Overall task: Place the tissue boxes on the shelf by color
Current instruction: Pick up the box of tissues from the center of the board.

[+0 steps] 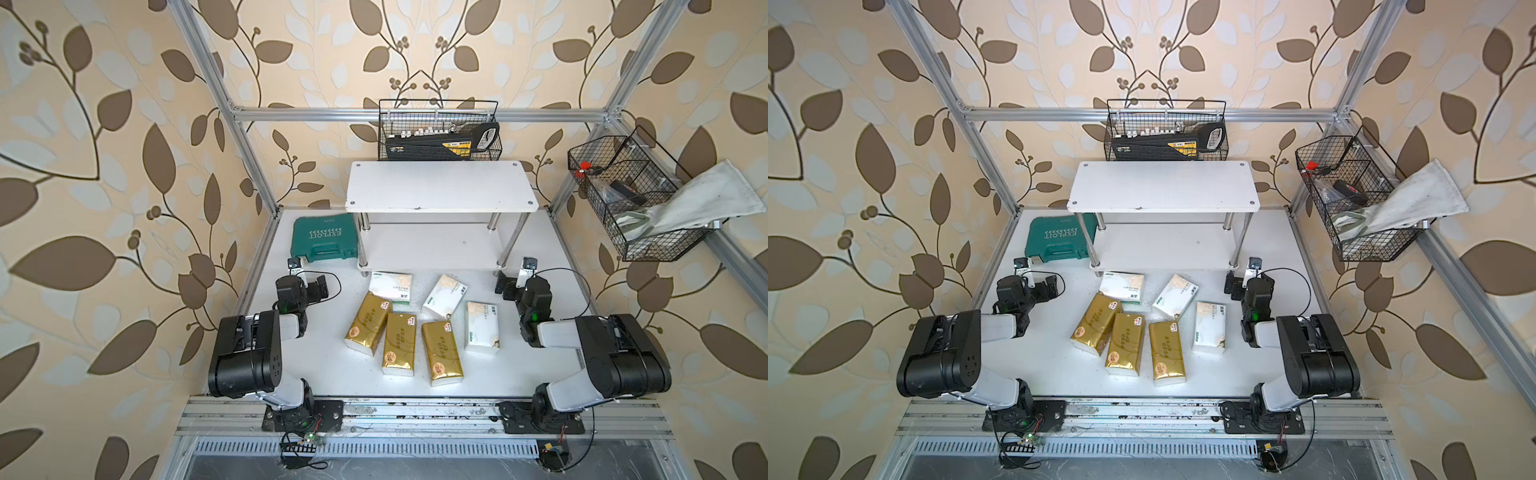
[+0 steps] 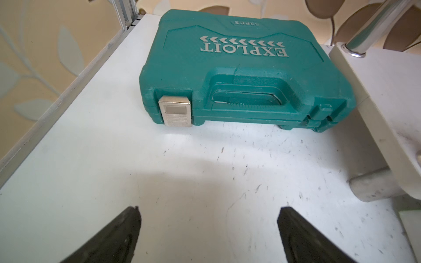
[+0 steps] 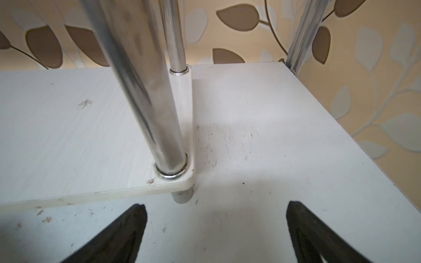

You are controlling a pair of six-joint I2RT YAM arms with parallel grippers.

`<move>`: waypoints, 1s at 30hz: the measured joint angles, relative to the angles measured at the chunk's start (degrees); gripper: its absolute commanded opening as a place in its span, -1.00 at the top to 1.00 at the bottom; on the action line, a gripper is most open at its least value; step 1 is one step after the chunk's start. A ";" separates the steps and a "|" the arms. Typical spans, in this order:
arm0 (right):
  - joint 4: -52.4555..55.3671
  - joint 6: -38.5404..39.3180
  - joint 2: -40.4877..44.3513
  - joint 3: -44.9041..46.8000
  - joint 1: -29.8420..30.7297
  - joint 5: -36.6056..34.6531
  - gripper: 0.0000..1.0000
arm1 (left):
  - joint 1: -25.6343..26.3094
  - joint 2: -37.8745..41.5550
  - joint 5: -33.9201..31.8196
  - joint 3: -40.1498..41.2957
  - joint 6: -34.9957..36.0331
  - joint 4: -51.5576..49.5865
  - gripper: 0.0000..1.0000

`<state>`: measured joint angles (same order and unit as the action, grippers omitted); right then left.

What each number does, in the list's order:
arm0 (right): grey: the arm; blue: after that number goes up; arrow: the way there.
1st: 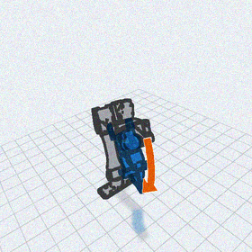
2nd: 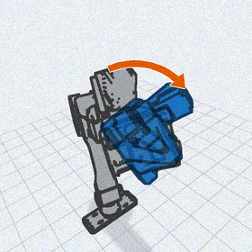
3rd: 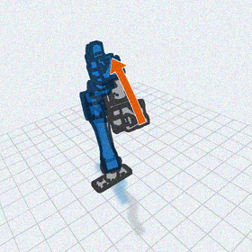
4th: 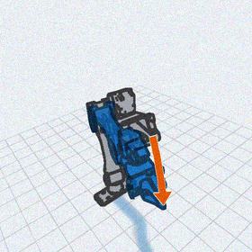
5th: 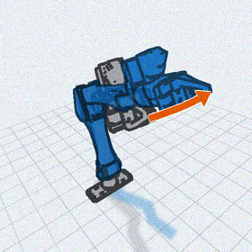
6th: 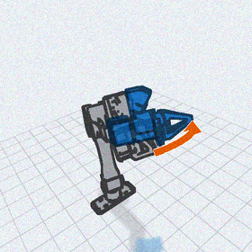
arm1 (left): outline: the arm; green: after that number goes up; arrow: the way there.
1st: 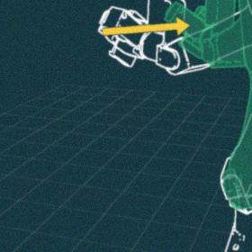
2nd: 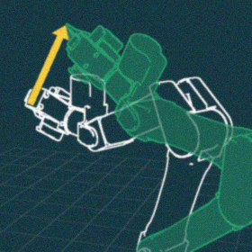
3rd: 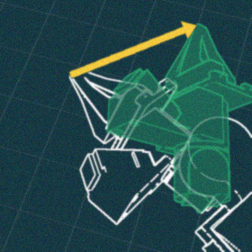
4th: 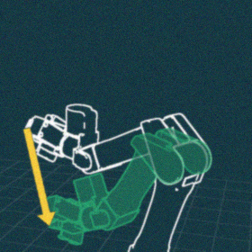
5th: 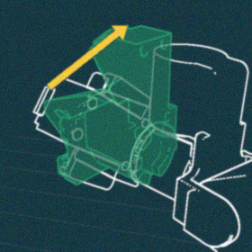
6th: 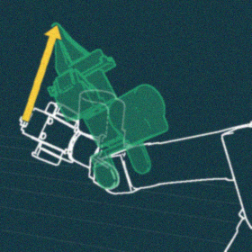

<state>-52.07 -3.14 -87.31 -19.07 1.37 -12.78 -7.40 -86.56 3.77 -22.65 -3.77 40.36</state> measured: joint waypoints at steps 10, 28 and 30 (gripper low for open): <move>0.00 0.00 0.00 0.00 0.00 0.02 -0.98 | 0.00 0.00 0.00 0.00 0.00 0.02 -0.98; 18.14 -3.32 15.34 -6.21 0.13 -3.45 -0.98 | 0.02 1.49 -1.27 -7.56 -0.90 -14.40 -0.98; 23.08 -6.75 19.17 -8.20 0.11 -3.80 -0.98 | 0.02 3.72 -2.21 -11.65 -1.95 -19.96 -0.98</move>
<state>-28.99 -9.89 -68.14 -27.27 1.48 -16.58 -7.38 -82.85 1.56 -34.30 -5.72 20.40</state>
